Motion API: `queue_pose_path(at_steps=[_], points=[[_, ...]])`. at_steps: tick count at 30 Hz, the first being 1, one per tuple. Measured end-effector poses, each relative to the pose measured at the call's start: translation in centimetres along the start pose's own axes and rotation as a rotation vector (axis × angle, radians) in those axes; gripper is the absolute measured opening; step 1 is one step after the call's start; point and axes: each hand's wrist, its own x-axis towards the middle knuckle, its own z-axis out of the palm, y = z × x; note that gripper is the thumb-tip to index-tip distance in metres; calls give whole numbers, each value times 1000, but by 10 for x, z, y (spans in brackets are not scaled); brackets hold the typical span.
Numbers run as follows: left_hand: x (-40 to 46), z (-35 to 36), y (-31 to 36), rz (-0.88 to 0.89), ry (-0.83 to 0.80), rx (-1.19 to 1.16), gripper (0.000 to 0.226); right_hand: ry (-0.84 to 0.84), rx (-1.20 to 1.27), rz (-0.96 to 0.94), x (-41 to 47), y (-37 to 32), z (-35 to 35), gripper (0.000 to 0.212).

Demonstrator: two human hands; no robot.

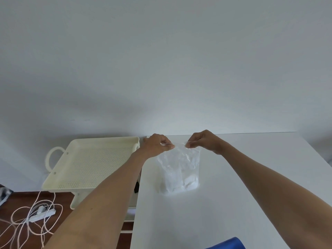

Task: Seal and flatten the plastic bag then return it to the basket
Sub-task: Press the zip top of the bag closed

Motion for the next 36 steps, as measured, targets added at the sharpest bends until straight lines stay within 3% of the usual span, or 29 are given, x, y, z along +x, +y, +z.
queue_pose_path(at_steps=[7, 13, 19, 29, 36], points=[[1, 6, 3, 54, 22, 72, 18, -77, -194, 54, 4, -12, 3, 19], [1, 3, 4, 34, 12, 31, 21, 45, -195, -3, 6, -6, 2, 18], [2, 4, 2, 43, -2, 61, 24, -57, -211, 36, 7, -13, 2, 24], [4, 1, -5, -5, 4, 17, 20, 38, -163, 19, 3, -5, 5, 19], [3, 2, -4, 2, 28, 94, 15, -30, -269, 36, 1, -13, 9, 20]])
